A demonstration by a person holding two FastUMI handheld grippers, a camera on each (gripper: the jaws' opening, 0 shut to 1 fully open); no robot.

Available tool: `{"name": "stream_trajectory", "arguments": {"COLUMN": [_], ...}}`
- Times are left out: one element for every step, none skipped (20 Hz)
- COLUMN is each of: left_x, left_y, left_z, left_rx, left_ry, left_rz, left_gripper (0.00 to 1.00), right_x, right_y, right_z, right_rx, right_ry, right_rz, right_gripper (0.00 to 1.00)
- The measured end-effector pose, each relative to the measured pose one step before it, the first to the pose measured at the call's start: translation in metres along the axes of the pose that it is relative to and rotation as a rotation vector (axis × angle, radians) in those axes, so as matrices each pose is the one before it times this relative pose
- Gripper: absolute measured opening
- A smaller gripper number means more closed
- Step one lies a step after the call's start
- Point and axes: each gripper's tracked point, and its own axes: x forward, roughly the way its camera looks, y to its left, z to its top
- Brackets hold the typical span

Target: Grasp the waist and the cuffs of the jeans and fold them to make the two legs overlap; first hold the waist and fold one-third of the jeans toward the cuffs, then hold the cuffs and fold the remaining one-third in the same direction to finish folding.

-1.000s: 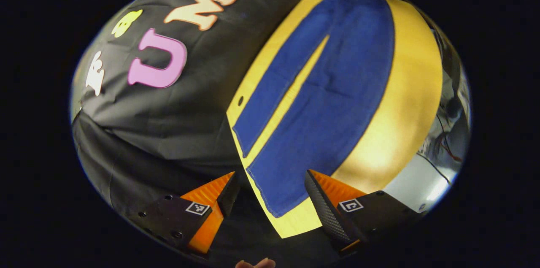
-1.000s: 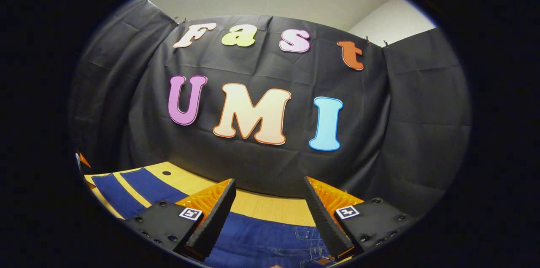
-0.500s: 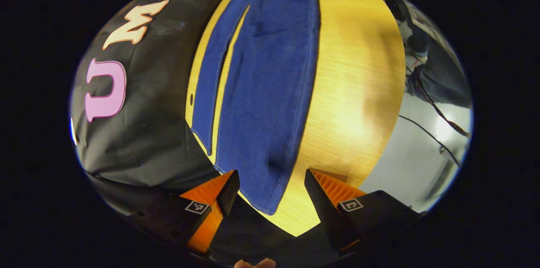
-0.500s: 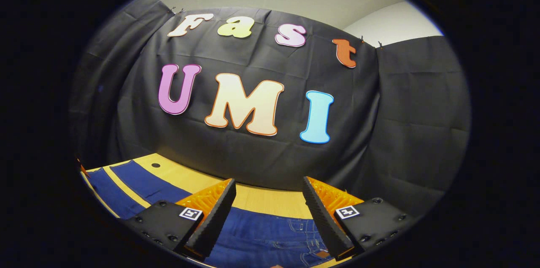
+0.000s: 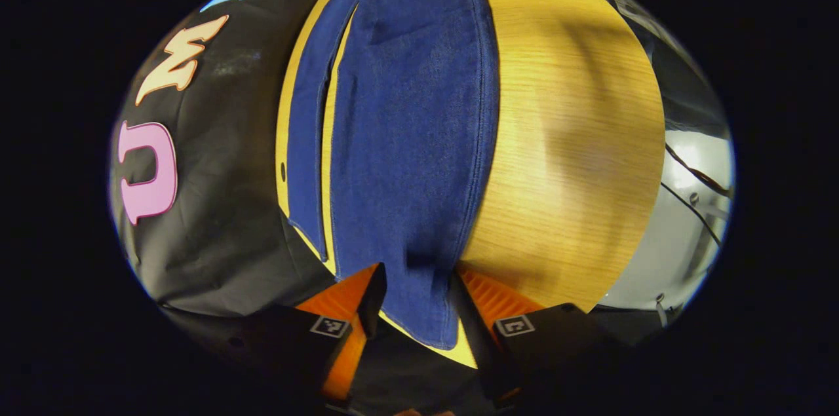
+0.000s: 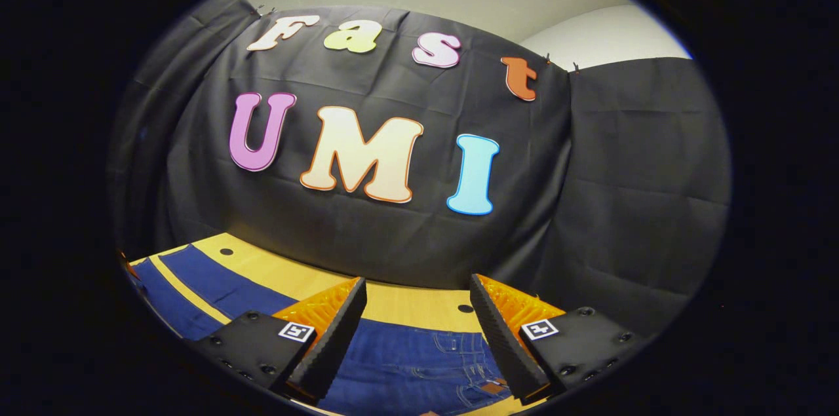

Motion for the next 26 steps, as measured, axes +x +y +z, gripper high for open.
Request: {"name": "stream_trajectory", "arguments": {"left_x": [-0.00127,0.00221,0.00025,-0.00104,-0.00118,-0.00661,0.00331,0.00191,0.00105,0.002,0.00076,-0.0006,0.00102,-0.00029,-0.0018,-0.00072,0.00046,-0.0002,0.00059,0.0001,-0.00039,0.00032,-0.00048,0.00057,-0.0001,0.00029], "left_y": [-0.00424,-0.00304,-0.00357,-0.00155,0.00198,0.00132,0.00076,0.00118,-0.00019,-0.00026,0.0009,-0.00062,-0.00044,0.00018,-0.00019,0.00034,-0.00081,-0.00038,-0.00032,0.00004,0.00079,-0.00004,-0.00012,-0.00005,0.00024,-0.00012], "left_z": [0.00048,0.0008,0.00186,-0.0041,0.00105,0.00219,0.00033,-0.00086,0.00062,0.00033,-0.00064,-0.00119,0.00029,0.00049,-0.00043,-0.00006,-0.00027,-0.00127,0.00021,0.00066,-0.00033,0.00086,0.00013,-0.00075,-0.00011,0.00011], "left_rx": [-0.00004,0.00478,0.00212,0.00044,0.00452,-0.00374,-0.00014,-0.00342,-0.00842,-0.00721,-0.00877,-0.00884,-0.0063,0.00453,0.01402,0.01736,0.01393,0.00533,-0.00071,-0.01142,-0.0139,-0.00885,-0.00357,0.00049,0.00095,0.00303], "left_ry": [0.0036,0.00711,0.00919,0.01277,0.00797,0.01113,0.00146,0.0038,0.00269,0.00044,0.00754,0.00438,0.0077,0.00402,0.00653,0.0045,-0.00107,0.00271,-0.0017,0.00369,0.00168,0.00108,0.00051,-0.00018,-0.00185,-0.00251], "left_rz": [-0.01549,-0.01419,-0.00315,0.00885,0.02942,0.02282,0.01894,0.0125,0.00539,-0.00297,-0.00892,-0.01263,-0.01094,-0.00501,0.00133,0.00532,0.00504,0.00207,-0.00181,-0.00347,-0.00434,-0.00223,0.00051,0.00284,0.00444,0.00531], "left_gripper": [0.53,0.4,0.21,0.1,0.04,0.04,0.01,0.0,0.0,0.0,0.0,0.0,0.0,0.0,0.0,0.0,0.0,0.0,0.0,0.0,0.0,0.0,0.0,0.0,0.0,0.0], "right_x": [-0.00052,-0.00003,-0.0007,-0.00157,-0.00159,-0.00249,-0.00302,-0.00214,-0.00235,-0.0001,-0.00195,-0.00169,-0.00776,-0.00271,0.00039,0.00095,0.00311,0.00933,0.0068,0.00838,0.00716,0.00478,0.00622,0.00582,0.00301,0.00646], "right_y": [-0.0052,-0.00431,-0.00577,-0.00734,-0.00697,-0.00658,-0.00312,0.00214,0.00542,0.01234,0.01715,0.0201,0.02529,0.02208,0.02055,0.02027,0.01809,0.01325,0.01187,0.00727,0.00949,0.01101,0.00768,-0.00316,-0.00321,-0.00796], "right_z": [-0.00506,-0.00787,-0.00723,-0.01007,-0.01142,-0.0156,-0.01777,-0.01991,-0.0188,-0.01477,-0.01183,-0.01226,-0.01322,-0.00639,-0.00474,-0.00402,-0.00467,-0.00686,-0.00657,-0.00532,-0.00407,-0.00322,0.001,0.00599,0.00306,-0.00027], "right_rx": [-0.01834,-0.02717,-0.03861,-0.05466,-0.075,-0.09324,-0.10554,-0.10941,-0.10426,-0.09277,-0.08145,-0.07322,-0.07177,-0.06264,-0.06117,-0.06202,-0.05352,-0.04818,-0.03373,-0.01403,-0.01125,-0.00711,-0.01643,-0.03479,-0.03553,-0.02544], "right_ry": [0.01366,0.01468,0.01494,0.01301,0.01392,0.01437,0.01543,0.01896,0.02011,0.01022,0.00923,0.00405,0.00324,-0.00598,-0.0083,-0.00794,-0.00435,-0.00122,0.00384,0.00662,0.0135,0.01684,0.00704,-0.01652,-0.0065,0.00004], "right_rz": [0.00249,0.00576,0.00577,0.00574,0.00783,0.00707,0.01355,0.02621,0.03366,0.0371,0.04508,0.04953,0.05195,0.04593,0.04483,0.04667,0.03873,0.04407,0.04192,0.03939,0.04603,0.04509,0.0328,-0.00964,-0.0089,-0.03925], "right_gripper": [1.0,1.0,0.98,1.0,0.98,0.98,0.99,1.0,0.99,0.98,0.99,0.98,0.97,0.97,0.97,0.98,0.98,0.97,0.98,0.98,0.98,1.0,0.98,1.0,0.92,0.91]}}
